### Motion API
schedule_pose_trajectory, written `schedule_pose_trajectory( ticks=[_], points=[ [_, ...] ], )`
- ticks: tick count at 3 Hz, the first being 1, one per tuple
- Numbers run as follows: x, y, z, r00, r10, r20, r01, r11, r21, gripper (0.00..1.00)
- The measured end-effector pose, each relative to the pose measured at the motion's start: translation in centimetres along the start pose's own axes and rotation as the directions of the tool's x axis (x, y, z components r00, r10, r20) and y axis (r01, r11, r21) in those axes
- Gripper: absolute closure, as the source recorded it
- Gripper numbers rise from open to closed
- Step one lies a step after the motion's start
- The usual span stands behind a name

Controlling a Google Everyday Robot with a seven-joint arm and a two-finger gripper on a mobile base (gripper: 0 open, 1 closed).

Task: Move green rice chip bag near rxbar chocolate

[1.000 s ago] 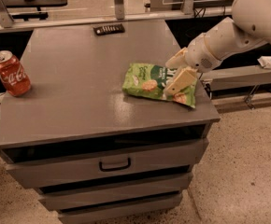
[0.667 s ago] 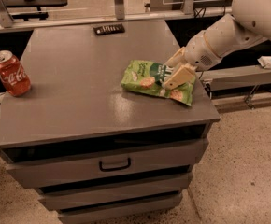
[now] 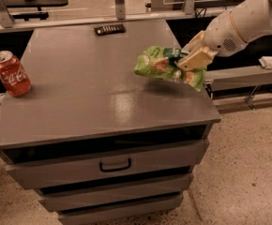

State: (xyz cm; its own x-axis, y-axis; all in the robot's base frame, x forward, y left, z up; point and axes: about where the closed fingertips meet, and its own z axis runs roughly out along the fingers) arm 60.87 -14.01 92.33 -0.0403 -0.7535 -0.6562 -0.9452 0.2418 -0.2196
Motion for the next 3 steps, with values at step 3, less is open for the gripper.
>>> schedule_pose_trajectory(
  ticks=[3],
  points=[
    [0.8,-7.3,0.9,0.999,-0.026,0.022,0.022,0.9857,0.167,1.00]
  ],
)
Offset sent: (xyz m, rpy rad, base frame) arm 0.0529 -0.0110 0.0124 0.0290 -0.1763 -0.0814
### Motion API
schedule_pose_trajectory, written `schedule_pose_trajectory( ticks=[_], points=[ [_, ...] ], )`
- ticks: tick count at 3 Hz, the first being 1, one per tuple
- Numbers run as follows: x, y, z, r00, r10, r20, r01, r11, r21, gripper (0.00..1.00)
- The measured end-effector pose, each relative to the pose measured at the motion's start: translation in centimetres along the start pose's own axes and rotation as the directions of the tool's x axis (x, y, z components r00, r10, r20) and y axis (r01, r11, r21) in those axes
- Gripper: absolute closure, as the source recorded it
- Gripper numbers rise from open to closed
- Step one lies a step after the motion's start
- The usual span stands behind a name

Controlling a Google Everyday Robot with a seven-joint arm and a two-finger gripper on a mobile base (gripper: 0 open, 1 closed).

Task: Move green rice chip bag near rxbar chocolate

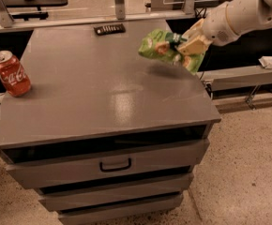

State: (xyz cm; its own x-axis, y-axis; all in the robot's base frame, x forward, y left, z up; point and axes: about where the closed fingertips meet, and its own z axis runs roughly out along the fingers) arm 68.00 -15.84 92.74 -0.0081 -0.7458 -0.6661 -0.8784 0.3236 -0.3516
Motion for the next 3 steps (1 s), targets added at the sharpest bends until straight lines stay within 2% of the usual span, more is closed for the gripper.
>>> schedule_pose_trajectory(
  ticks=[1,2,3],
  points=[
    [1.1,-6.0,2.1,1.000,0.007,0.004,-0.007,0.9962,0.087,1.00],
    [1.8,-10.4,5.5,1.000,0.020,0.004,-0.021,0.9911,0.131,1.00],
    [1.3,-14.4,7.3,0.999,0.042,0.032,-0.048,0.9767,0.209,1.00]
  ],
)
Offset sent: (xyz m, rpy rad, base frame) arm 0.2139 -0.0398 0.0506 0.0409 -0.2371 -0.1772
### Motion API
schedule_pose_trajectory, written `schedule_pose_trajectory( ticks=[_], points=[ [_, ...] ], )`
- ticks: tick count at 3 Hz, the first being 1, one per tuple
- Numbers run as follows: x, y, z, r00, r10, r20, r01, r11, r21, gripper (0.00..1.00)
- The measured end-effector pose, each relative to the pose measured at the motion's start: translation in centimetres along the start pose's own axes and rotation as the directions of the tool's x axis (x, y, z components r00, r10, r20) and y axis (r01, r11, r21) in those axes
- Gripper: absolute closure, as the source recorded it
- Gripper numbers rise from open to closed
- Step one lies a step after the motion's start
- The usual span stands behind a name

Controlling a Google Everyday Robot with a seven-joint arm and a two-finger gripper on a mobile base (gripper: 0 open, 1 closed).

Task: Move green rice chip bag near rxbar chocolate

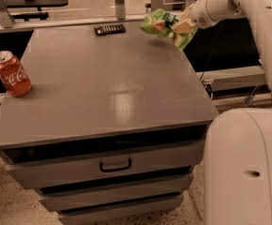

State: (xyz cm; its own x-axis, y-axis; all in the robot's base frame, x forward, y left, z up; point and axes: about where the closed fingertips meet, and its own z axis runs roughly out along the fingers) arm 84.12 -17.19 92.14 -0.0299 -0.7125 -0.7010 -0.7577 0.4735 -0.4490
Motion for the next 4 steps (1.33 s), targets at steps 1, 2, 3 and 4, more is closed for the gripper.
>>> schedule_pose_trajectory(
  ticks=[1,2,3,4],
  points=[
    [-1.9,-2.2,1.9,0.999,0.009,0.043,-0.012,0.9974,0.071,1.00],
    [-2.9,-3.1,3.6,0.998,0.032,0.044,-0.037,0.9934,0.109,1.00],
    [-3.2,-2.6,5.4,0.997,0.064,0.038,-0.067,0.9928,0.100,1.00],
    [-3.4,-1.8,7.1,0.995,0.096,0.032,-0.098,0.9924,0.074,0.82]
  ],
)
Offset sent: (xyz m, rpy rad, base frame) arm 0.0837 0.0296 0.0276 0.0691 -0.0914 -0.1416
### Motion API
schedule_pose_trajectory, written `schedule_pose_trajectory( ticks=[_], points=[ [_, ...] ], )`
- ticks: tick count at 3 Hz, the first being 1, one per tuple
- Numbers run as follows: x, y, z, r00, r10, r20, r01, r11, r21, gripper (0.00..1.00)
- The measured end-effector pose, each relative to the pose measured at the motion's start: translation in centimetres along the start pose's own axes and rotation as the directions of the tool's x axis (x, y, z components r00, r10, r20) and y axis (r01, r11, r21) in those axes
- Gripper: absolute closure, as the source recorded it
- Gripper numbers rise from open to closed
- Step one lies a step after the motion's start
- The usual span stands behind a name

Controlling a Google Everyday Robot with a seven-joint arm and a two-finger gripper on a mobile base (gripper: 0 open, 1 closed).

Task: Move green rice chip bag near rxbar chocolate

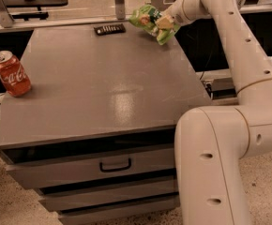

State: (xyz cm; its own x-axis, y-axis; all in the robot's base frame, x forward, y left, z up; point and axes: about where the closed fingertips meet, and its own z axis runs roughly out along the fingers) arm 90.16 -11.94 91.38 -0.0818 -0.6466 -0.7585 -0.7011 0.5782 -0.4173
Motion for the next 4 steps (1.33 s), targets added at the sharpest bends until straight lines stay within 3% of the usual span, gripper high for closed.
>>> schedule_pose_trajectory(
  ticks=[3,4],
  points=[
    [-1.2,2.9,3.0,0.999,0.044,-0.010,-0.045,0.9966,-0.069,0.12],
    [-1.4,3.4,3.4,0.999,0.048,-0.008,-0.049,0.9951,-0.086,0.00]
  ],
)
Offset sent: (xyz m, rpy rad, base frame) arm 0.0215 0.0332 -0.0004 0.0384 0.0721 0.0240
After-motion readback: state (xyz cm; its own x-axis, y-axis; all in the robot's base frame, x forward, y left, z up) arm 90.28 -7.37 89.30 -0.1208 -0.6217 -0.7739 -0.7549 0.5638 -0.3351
